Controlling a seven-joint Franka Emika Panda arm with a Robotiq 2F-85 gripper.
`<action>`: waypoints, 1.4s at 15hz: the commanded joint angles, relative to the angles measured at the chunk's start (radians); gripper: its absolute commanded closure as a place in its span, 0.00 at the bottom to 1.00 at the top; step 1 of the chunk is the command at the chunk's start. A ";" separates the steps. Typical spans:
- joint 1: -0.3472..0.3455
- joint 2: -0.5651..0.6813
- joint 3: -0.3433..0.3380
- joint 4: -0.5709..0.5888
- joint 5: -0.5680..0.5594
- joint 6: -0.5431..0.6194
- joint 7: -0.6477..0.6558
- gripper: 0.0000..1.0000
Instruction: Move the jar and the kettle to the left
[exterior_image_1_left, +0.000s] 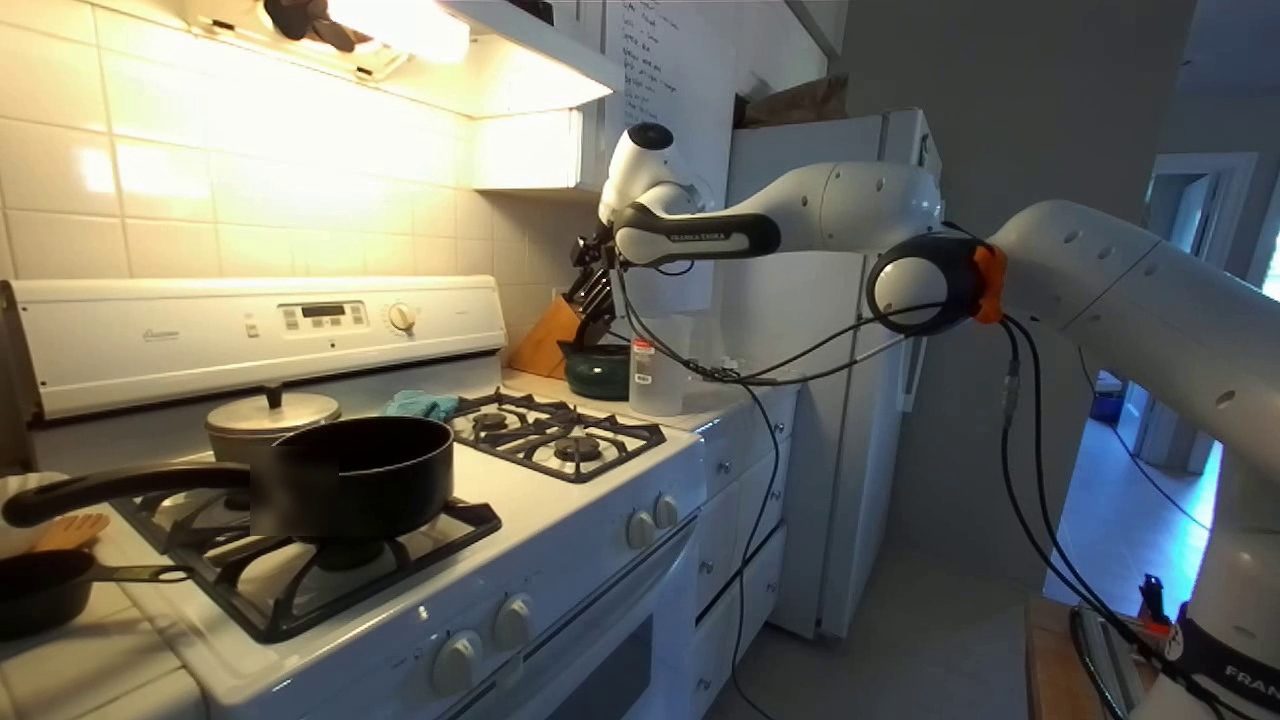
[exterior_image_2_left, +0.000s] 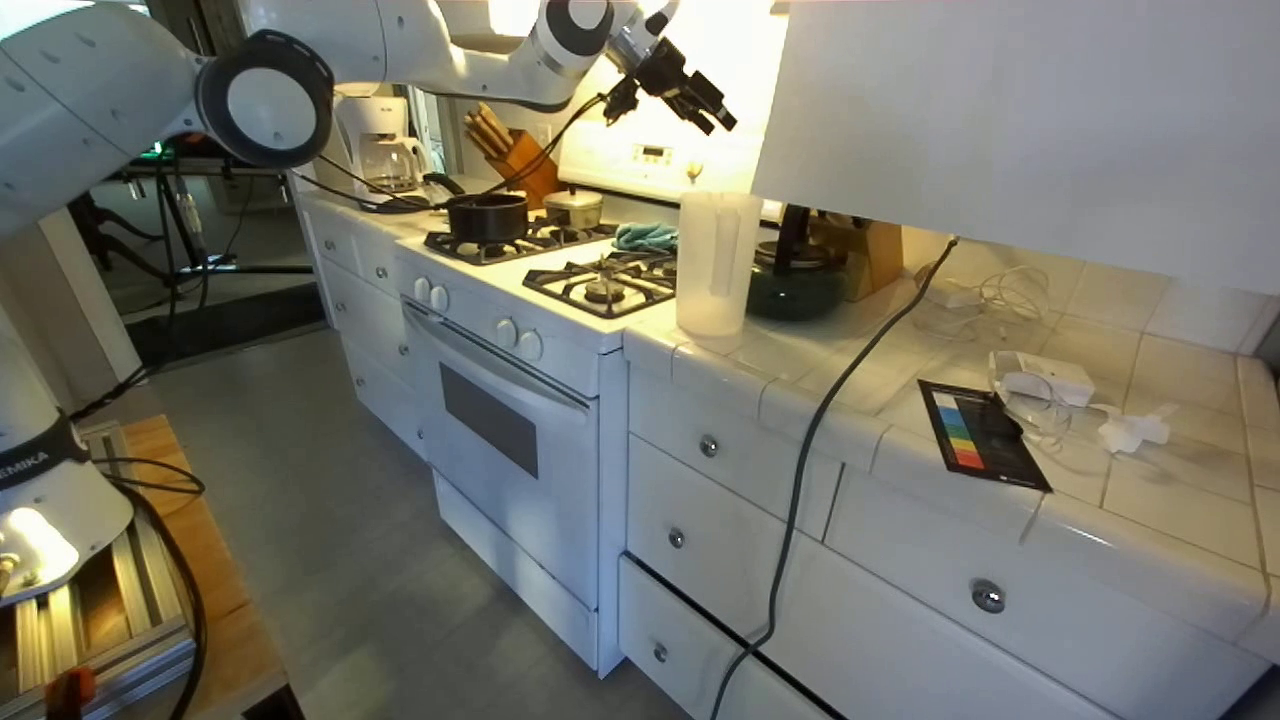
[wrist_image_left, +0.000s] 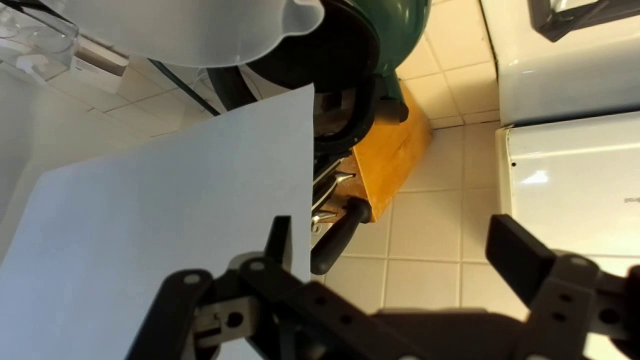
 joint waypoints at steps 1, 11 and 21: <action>-0.002 -0.006 0.014 -0.008 0.023 -0.035 0.012 0.00; -0.010 -0.031 0.046 -0.048 0.045 -0.235 0.153 0.00; -0.056 -0.035 0.081 -0.086 0.064 -0.382 0.262 0.25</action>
